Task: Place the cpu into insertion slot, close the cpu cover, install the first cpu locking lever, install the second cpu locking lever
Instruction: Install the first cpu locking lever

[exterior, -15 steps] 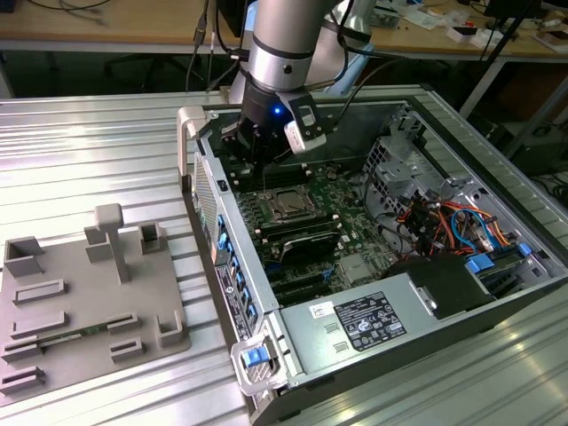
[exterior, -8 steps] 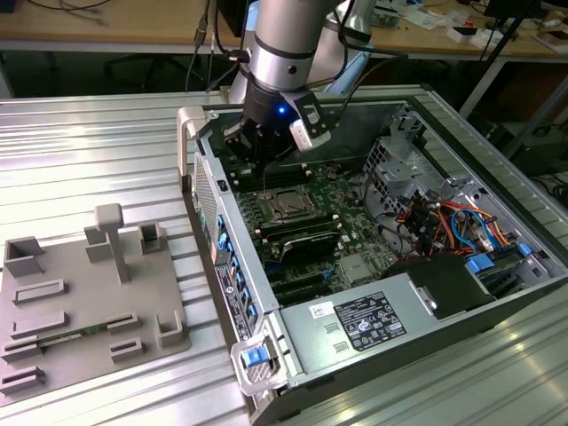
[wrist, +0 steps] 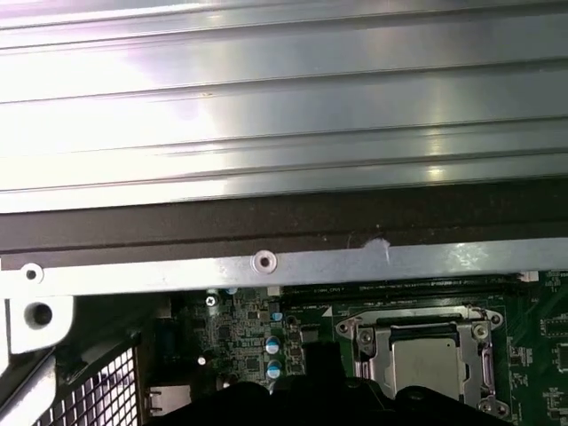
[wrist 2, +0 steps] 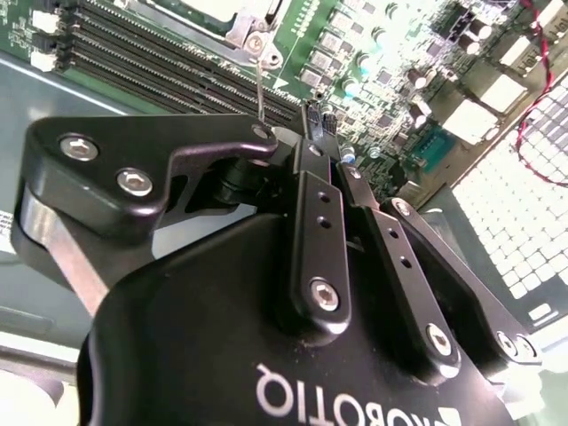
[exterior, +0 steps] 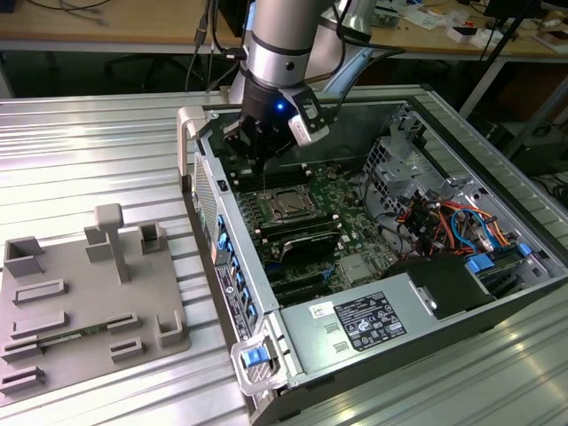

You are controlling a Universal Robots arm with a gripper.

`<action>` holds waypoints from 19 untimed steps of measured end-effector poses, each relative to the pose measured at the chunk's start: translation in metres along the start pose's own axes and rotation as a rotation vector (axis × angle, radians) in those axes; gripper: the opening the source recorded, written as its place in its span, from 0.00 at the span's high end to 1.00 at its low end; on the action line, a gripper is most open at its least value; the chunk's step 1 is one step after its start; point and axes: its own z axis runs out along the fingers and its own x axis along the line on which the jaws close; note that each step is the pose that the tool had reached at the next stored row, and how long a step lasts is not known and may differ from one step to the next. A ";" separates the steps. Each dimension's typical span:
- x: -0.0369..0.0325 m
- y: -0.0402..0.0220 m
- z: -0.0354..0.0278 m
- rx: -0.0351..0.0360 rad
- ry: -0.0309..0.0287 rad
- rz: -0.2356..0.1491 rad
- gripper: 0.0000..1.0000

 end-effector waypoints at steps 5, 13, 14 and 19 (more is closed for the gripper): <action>-0.0041 0.0023 0.0000 -0.0003 -0.0037 -0.006 0.89; -0.0154 0.0041 0.0002 -0.0003 -0.0038 -0.009 0.89; -0.0179 0.0046 0.0003 -0.0004 -0.0038 -0.010 0.89; -0.0276 0.0084 0.0038 0.0027 -0.0039 -0.013 0.89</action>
